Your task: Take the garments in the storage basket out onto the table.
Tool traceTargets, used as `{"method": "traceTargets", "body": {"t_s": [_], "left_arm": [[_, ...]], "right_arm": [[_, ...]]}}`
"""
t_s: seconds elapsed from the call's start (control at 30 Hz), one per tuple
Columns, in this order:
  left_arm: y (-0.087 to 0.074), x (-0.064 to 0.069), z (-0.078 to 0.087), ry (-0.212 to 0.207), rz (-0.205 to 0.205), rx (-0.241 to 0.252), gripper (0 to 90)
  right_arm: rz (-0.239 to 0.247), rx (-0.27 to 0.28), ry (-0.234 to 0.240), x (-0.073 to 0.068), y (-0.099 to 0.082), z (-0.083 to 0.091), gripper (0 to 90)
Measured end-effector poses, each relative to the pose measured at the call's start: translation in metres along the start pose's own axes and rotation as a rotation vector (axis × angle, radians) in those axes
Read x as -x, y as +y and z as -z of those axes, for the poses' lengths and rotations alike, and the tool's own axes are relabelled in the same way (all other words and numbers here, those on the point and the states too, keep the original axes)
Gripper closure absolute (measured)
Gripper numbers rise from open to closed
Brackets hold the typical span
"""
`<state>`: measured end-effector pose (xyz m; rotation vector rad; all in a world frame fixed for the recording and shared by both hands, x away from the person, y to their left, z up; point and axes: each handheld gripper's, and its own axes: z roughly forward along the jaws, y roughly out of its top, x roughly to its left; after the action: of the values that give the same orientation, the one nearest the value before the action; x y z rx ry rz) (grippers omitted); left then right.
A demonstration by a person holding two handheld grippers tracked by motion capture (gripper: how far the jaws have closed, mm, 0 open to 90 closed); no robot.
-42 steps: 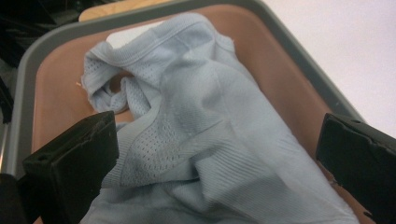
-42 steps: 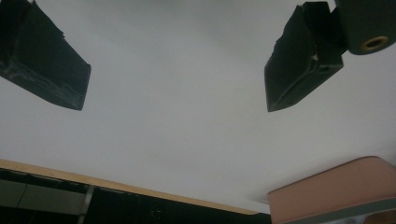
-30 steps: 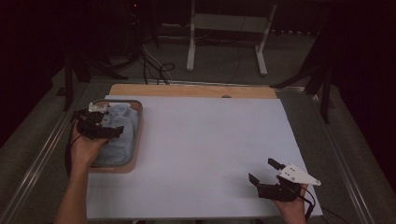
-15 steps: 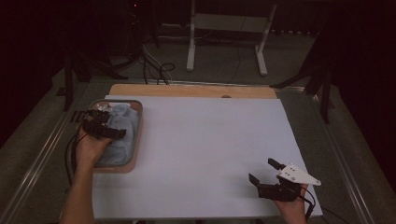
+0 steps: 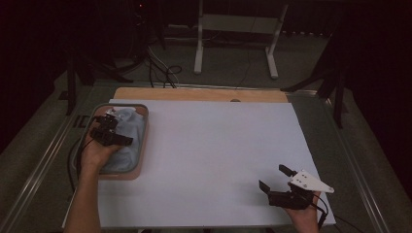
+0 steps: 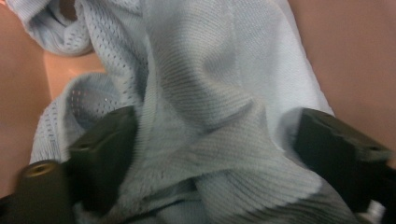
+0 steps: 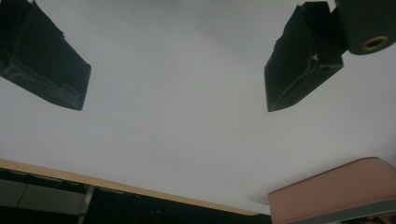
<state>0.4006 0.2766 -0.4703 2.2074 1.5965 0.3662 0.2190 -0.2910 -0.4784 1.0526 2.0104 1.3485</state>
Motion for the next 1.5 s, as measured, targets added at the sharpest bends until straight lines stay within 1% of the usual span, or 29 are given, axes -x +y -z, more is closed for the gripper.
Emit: {"method": "traceTargets", "body": {"t_s": [0.03, 0.07, 0.17, 0.27, 0.3, 0.37, 0.4, 0.43, 0.6, 0.77, 1.07, 1.17, 1.33, 1.5], "left_arm": [[0.0, 0.0, 0.0, -0.001, -0.002, -0.003, 20.1], [0.0, 0.0, 0.0, -0.003, -0.005, -0.007, 25.2], [0.0, 0.001, 0.0, -0.011, -0.012, -0.017, 44.1], [0.0, 0.001, 0.001, -0.012, -0.012, -0.01, 58.9], [0.0, 0.0, 0.003, -0.023, -0.003, -0.002, 58.9], [0.0, -0.001, 0.006, -0.051, 0.009, 0.015, 70.3], [0.0, -0.001, 0.007, -0.055, 0.009, 0.021, 76.1], [0.0, -0.001, 0.007, -0.055, 0.009, 0.021, 78.1], [0.0, -0.001, 0.012, -0.064, 0.011, 0.042, 80.2], [-0.001, -0.001, 0.019, -0.062, 0.008, 0.065, 80.4], [-0.003, -0.004, 0.028, -0.074, 0.032, 0.103, 80.3], [-0.004, -0.004, 0.031, -0.072, 0.027, 0.114, 80.3], [-0.006, -0.006, 0.037, -0.07, 0.033, 0.138, 80.3], [-0.007, -0.005, 0.043, -0.066, 0.025, 0.156, 80.3]], "right_arm": [[0.0, 0.0, 0.0, 0.0, 0.0, 0.0, 7.2], [0.0, 0.0, 0.0, 0.0, 0.0, 0.0, 7.2], [-0.001, -0.001, 0.003, 0.0, 0.0, 0.0, 7.2], [0.0, -0.001, -0.001, 0.0, 0.0, 0.0, 7.2], [0.001, 0.0, -0.001, 0.0, 0.0, 0.0, 7.2], [0.0, -0.001, 0.004, 0.001, 0.0, 0.001, 7.2], [0.002, -0.002, 0.003, 0.001, 0.0, 0.0, 7.2], [0.002, -0.002, 0.003, 0.001, 0.0, 0.0, 7.2], [0.001, -0.002, 0.0, 0.001, 0.0, 0.0, 7.2], [0.001, -0.005, 0.0, 0.001, 0.0, 0.0, 7.2], [0.001, -0.006, 0.0, 0.001, -0.001, -0.001, 7.2], [0.001, -0.006, 0.0, 0.001, -0.001, 0.0, 7.2], [0.0, -0.005, -0.005, 0.001, -0.001, 0.0, 7.2], [-0.004, -0.003, -0.002, 0.001, -0.001, 0.0, 7.2]]}}
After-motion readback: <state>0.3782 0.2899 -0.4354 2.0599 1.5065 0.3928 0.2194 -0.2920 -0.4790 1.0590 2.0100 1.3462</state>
